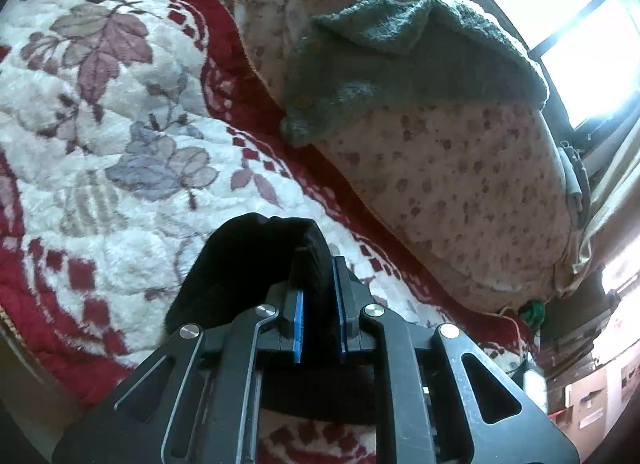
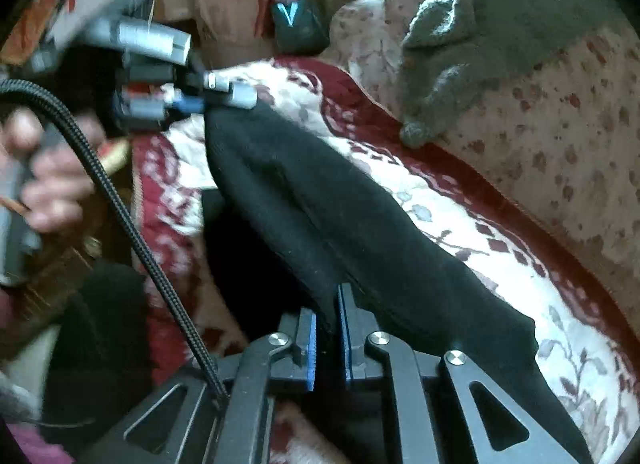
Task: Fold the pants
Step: 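Lift and fold the pants with the left gripper toward the right gripper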
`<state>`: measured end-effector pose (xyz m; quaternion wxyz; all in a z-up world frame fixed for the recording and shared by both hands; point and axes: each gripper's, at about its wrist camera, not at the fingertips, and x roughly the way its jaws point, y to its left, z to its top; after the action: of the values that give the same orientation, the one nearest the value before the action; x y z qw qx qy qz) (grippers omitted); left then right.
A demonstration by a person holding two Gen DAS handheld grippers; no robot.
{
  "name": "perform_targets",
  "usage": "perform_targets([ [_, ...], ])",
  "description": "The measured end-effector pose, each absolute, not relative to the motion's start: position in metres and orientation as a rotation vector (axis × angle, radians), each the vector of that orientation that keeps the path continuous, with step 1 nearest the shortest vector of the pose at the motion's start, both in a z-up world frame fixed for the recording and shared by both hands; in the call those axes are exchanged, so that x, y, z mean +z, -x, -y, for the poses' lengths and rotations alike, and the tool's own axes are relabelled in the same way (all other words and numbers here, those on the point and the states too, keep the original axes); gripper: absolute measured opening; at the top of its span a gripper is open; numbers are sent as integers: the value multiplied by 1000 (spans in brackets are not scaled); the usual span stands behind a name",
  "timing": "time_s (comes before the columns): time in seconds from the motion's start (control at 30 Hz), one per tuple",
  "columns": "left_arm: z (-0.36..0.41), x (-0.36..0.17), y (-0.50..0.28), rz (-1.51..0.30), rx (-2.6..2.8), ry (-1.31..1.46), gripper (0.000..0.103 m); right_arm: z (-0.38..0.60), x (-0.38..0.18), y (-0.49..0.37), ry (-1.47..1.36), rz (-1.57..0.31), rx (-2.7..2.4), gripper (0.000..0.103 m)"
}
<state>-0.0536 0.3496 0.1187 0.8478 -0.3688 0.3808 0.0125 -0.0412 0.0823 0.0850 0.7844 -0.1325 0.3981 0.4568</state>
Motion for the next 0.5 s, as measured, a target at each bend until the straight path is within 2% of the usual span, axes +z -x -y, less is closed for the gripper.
perform_targets([
  [0.13, -356, 95, 69, -839, 92, 773, 11, -79, 92, 52, 200, -904, 1072, 9],
  [0.3, -360, 38, 68, -959, 219, 762, 11, -100, 41, 55, 210, -1027, 1060, 10],
  [0.33, -360, 35, 68, -955, 217, 758, 12, -98, 39, 53, 177, -1029, 1061, 15],
  [0.43, -357, 45, 70, -947, 226, 725, 14, -87, 50, 48, 83, -1080, 1107, 42],
  [0.5, -359, 56, 74, -937, 256, 702, 17, -69, 61, 46, 51, -1100, 1116, 42],
])
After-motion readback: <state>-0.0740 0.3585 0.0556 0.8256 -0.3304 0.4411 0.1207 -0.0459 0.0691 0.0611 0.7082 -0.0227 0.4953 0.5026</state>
